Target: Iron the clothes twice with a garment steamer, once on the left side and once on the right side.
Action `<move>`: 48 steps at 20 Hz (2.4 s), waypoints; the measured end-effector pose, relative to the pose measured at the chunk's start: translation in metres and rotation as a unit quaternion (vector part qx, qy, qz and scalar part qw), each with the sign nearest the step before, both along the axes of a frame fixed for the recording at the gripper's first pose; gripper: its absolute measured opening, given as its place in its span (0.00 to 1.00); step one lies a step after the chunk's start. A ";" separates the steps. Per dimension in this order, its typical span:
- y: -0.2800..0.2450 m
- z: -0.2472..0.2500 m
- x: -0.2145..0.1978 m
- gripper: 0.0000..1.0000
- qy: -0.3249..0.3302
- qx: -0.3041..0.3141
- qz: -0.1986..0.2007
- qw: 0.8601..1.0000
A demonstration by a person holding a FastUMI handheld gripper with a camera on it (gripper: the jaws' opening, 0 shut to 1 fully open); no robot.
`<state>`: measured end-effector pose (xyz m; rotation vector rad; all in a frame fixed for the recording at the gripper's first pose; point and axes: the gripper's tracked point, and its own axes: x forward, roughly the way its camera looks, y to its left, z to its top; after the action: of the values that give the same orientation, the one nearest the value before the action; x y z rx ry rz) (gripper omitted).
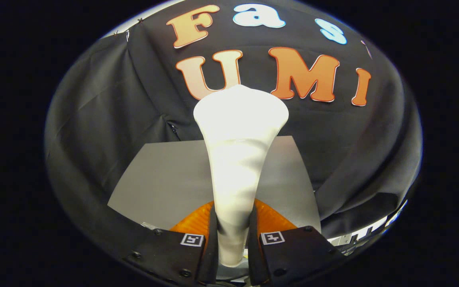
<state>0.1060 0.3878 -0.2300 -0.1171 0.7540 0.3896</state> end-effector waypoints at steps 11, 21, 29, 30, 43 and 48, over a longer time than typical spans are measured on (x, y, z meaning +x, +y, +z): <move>-0.079 0.103 -0.034 0.38 -0.108 0.037 0.001 0.993; -0.171 0.191 -0.048 0.38 -0.185 0.066 -0.012 0.980; -0.283 0.229 -0.031 0.38 -0.228 0.055 -0.065 0.970; -0.296 0.230 -0.028 0.38 -0.229 0.053 -0.072 0.969; -0.336 0.187 0.003 0.38 -0.202 0.070 -0.067 0.975; -0.327 0.157 0.008 0.38 -0.176 0.076 -0.040 0.981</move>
<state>0.1143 0.0608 -0.0730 -0.0093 0.3771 0.3365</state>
